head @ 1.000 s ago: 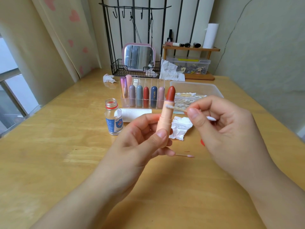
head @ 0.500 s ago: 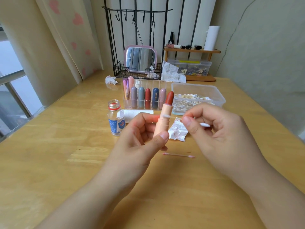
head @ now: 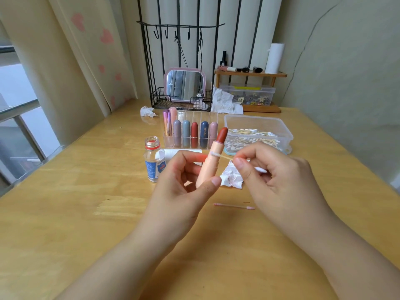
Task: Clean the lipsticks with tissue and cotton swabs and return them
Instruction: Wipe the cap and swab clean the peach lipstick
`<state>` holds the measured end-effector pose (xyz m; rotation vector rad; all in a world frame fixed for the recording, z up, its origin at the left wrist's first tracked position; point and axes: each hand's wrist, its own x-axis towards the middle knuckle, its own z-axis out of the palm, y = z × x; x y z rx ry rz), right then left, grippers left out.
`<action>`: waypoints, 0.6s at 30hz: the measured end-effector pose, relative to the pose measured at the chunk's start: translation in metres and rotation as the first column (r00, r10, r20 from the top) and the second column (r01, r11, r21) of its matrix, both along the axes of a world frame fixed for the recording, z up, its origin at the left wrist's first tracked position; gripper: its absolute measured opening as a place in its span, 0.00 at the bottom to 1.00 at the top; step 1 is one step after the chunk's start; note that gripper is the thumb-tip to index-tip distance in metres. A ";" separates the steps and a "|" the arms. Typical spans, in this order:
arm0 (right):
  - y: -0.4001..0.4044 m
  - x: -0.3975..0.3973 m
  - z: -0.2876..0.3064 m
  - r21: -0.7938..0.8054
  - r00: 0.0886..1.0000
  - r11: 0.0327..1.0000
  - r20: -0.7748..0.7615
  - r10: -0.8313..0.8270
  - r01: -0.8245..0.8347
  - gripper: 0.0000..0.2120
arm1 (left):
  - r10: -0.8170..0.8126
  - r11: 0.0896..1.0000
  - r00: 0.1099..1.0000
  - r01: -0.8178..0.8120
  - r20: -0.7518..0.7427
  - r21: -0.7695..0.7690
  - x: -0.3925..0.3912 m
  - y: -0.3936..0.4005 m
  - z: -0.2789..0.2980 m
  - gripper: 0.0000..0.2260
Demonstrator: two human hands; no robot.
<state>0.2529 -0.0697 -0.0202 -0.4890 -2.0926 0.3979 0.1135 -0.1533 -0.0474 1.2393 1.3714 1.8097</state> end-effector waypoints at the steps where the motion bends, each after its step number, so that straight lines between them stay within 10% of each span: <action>1: 0.001 0.000 0.000 0.016 1.000 1.000 -0.005 -0.021 0.021 0.04 | 0.008 1.000 1.000 -0.008 0.002 -0.007 0.000 0.000 0.000 0.10; 18: -0.001 -0.006 -0.007 0.172 0.998 0.984 0.036 -0.053 0.046 0.07 | 0.151 0.987 0.984 -0.156 -0.099 -0.037 0.003 0.003 -0.001 0.11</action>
